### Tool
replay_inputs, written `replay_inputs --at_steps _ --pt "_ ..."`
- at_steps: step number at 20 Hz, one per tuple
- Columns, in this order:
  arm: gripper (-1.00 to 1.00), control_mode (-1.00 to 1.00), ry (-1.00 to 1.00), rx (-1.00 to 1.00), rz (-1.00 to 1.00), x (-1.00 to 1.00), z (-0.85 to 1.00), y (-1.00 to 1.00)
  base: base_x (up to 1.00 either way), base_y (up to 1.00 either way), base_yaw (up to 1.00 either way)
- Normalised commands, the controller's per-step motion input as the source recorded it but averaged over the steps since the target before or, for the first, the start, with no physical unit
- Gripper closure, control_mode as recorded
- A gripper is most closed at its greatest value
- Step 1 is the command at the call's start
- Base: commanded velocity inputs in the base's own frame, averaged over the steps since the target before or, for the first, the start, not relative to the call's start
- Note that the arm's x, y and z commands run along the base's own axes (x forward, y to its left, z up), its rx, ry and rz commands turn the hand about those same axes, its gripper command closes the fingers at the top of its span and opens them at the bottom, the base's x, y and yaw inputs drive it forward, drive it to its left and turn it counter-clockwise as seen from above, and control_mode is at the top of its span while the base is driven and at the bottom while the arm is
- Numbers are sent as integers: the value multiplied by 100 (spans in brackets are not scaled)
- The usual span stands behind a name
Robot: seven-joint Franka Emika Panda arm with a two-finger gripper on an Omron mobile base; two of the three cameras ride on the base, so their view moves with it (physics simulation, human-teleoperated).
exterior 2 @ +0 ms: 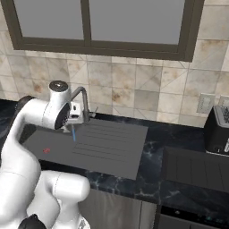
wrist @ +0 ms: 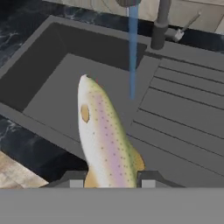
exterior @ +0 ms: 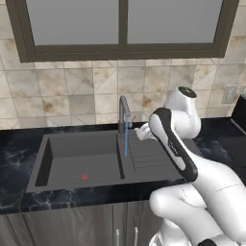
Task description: Take the fish out of the fridge, briefly rinse it in the sink, and place it on the tray next to the sink.
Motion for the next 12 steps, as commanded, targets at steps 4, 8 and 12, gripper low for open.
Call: replay_inputs --at_steps 4,8,12 --pt "100 -100 0 -2 -74 -51 65 -22 0 0 0" --pt "100 -100 0 -11 -66 -31 17 -76 0 0 0" --pt "100 -100 -5 -11 -52 -34 0 -100 0 0 0"
